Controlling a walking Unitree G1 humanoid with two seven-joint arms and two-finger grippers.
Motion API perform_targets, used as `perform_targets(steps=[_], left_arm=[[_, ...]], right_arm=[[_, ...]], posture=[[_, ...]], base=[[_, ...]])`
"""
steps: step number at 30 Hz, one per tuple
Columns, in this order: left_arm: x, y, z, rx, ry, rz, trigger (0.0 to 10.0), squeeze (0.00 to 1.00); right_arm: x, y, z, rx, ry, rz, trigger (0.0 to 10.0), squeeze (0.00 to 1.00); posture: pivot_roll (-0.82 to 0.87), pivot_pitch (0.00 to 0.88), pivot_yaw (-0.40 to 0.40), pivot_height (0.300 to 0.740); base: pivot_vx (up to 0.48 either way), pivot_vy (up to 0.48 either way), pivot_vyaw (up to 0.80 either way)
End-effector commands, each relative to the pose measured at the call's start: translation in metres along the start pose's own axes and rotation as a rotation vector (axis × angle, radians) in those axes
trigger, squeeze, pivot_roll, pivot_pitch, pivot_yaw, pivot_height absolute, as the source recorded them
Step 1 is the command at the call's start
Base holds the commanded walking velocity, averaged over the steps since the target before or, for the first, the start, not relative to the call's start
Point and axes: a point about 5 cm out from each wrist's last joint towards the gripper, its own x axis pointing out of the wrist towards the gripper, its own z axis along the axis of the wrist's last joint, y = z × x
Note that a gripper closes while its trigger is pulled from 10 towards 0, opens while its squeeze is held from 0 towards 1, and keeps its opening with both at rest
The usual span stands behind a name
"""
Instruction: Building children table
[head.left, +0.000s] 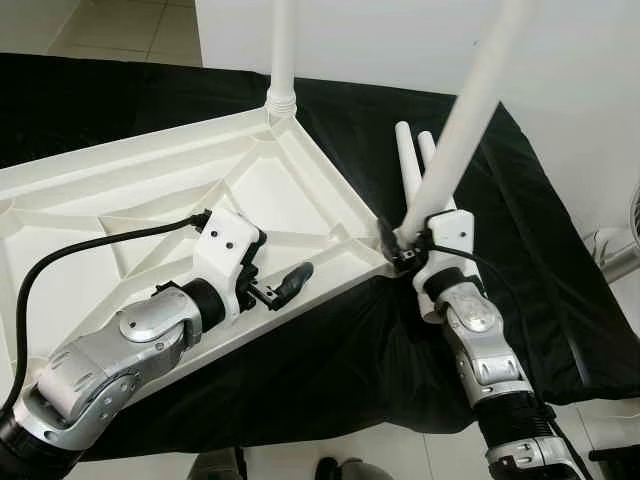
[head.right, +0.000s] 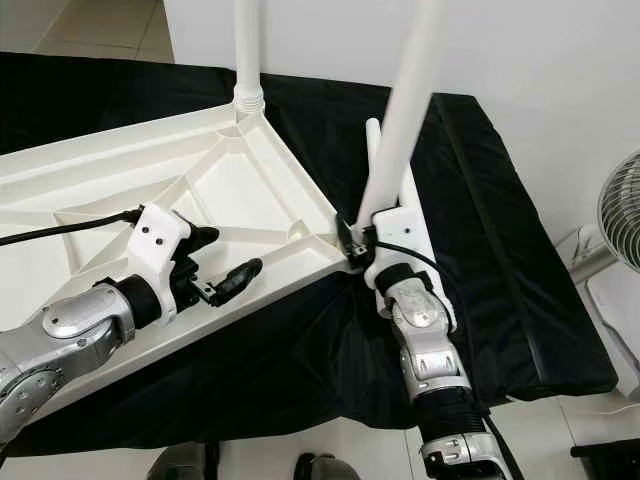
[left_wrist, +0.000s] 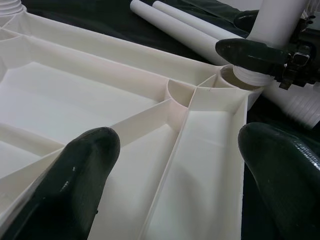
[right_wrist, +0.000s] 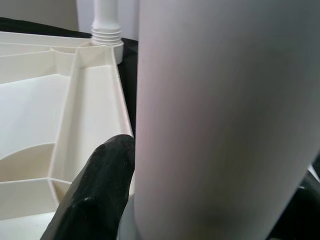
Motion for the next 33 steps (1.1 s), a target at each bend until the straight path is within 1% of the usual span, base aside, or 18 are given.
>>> perform_targets(steps=[1, 2, 3, 6, 7, 8, 9, 11, 12, 13, 15, 18, 21, 27, 30, 33], left_arm=[[-0.001, -0.013, -0.001, -0.003, 0.004, -0.240, 10.0, 0.00], [-0.001, -0.013, -0.001, -0.002, 0.005, -0.241, 10.0, 0.00], [-0.001, -0.012, -0.001, 0.000, 0.007, -0.243, 10.0, 0.00], [-0.001, -0.012, -0.001, 0.000, 0.010, -0.242, 10.0, 0.00], [-0.001, -0.012, -0.001, 0.000, 0.010, -0.242, 10.0, 0.00], [-0.002, -0.012, -0.001, 0.000, 0.011, -0.242, 10.0, 0.00], [-0.002, -0.012, -0.001, 0.000, 0.011, -0.242, 10.0, 0.00], [-0.002, -0.012, -0.001, 0.001, 0.012, -0.242, 10.0, 0.00], [-0.002, -0.012, -0.001, 0.000, 0.013, -0.242, 10.0, 0.00], [-0.002, -0.012, -0.001, 0.000, 0.013, -0.242, 10.0, 0.00], [-0.002, -0.012, -0.001, 0.002, 0.015, -0.242, 10.0, 0.00], [-0.003, -0.011, -0.001, 0.002, 0.015, -0.240, 10.0, 0.00], [-0.003, -0.012, -0.001, 0.002, 0.015, -0.239, 10.0, 0.00], [-0.004, -0.012, -0.001, 0.001, 0.016, -0.236, 10.0, 0.00], [-0.005, -0.012, -0.001, 0.000, 0.017, -0.234, 10.0, 0.00], [-0.005, -0.012, -0.001, 0.000, 0.017, -0.234, 10.0, 0.00]], right_arm=[[-0.007, -0.005, -0.012, 0.002, 0.053, -0.028, 10.0, 0.00], [-0.008, -0.004, -0.013, -0.002, 0.058, -0.020, 10.0, 0.00], [-0.010, 0.001, -0.015, -0.017, 0.062, 0.017, 10.0, 0.00], [-0.011, 0.010, -0.015, -0.001, 0.056, 0.075, 10.0, 0.00], [-0.011, 0.010, -0.015, -0.001, 0.056, 0.075, 10.0, 0.00], [-0.010, 0.014, -0.014, 0.006, 0.045, 0.093, 10.0, 0.00], [-0.010, 0.014, -0.014, 0.006, 0.045, 0.093, 10.0, 0.00], [-0.008, 0.017, -0.012, -0.009, 0.028, 0.117, 10.0, 0.00], [-0.004, 0.018, -0.012, 0.011, 0.024, 0.114, 10.0, 0.00], [-0.004, 0.018, -0.012, 0.011, 0.024, 0.114, 10.0, 0.00], [0.004, 0.016, -0.013, 0.022, 0.037, 0.091, 10.0, 0.00], [0.006, 0.015, -0.015, 0.025, 0.046, 0.087, 10.0, 0.00], [0.006, 0.013, -0.018, 0.054, 0.062, 0.065, 10.0, 0.00], [0.007, 0.013, -0.023, 0.057, 0.081, 0.070, 10.0, 0.00], [0.002, 0.021, -0.025, 0.033, 0.074, 0.115, 10.0, 0.00], [-0.001, 0.023, -0.026, 0.037, 0.070, 0.126, 10.0, 0.00]], posture=[[0.10, 0.202, -0.083, 0.740], [0.10, 0.202, -0.083, 0.740], [0.10, 0.202, -0.083, 0.740], [0.10, 0.203, -0.078, 0.740], [0.10, 0.203, -0.078, 0.740], [0.10, 0.203, -0.078, 0.740], [0.10, 0.203, -0.078, 0.740], [0.10, 0.202, -0.076, 0.740], [0.10, 0.202, -0.076, 0.740], [0.10, 0.202, -0.076, 0.740], [0.11, 0.203, -0.078, 0.740], [0.11, 0.203, -0.078, 0.740], [0.12, 0.202, -0.080, 0.740], [0.12, 0.205, -0.081, 0.740], [0.12, 0.207, -0.081, 0.740], [0.12, 0.214, -0.081, 0.740]], base=[[0.000, 0.000, 0.00], [0.000, 0.000, 0.00], [0.000, 0.000, 0.00], [0.000, 0.000, 0.00], [0.000, 0.000, 0.00], [0.000, 0.000, 0.00], [0.000, 0.000, 0.00], [0.000, 0.000, 0.00], [0.000, 0.000, 0.00], [0.000, 0.000, 0.00], [0.000, 0.000, 0.00], [0.000, 0.000, 0.00], [0.000, 0.000, 0.00], [0.000, 0.000, 0.00], [0.000, 0.000, 0.00], [0.000, 0.000, 0.00]])
